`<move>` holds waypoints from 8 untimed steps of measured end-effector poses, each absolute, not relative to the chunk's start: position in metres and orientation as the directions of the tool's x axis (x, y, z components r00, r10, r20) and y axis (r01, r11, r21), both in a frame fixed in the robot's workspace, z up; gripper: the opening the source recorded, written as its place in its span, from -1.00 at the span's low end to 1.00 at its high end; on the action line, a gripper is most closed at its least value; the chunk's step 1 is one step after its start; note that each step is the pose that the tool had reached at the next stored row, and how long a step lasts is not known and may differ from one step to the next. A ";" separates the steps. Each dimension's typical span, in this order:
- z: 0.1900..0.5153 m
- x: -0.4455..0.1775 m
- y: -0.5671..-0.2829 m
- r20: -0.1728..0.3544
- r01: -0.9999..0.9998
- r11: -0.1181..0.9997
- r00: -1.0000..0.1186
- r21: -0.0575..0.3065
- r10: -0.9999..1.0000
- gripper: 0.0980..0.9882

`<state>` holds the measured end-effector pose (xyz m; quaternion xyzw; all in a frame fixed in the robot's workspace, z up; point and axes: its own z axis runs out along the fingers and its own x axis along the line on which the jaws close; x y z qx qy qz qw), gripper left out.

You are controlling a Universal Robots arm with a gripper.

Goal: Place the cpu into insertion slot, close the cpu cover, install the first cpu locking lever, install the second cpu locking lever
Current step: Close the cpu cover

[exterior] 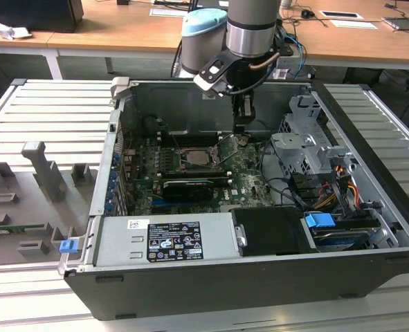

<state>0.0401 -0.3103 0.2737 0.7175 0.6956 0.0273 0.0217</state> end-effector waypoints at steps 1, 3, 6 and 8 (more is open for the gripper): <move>0.274 0.041 -0.310 0.009 0.997 -0.031 0.031 0.069 0.999 -0.98; 0.273 0.043 -0.310 0.009 0.997 -0.031 0.031 0.069 0.999 -0.98; 0.271 0.046 -0.310 0.009 0.997 -0.030 0.029 0.069 1.000 -0.98; 0.267 0.048 -0.310 0.009 0.998 -0.016 0.015 0.068 1.000 -0.98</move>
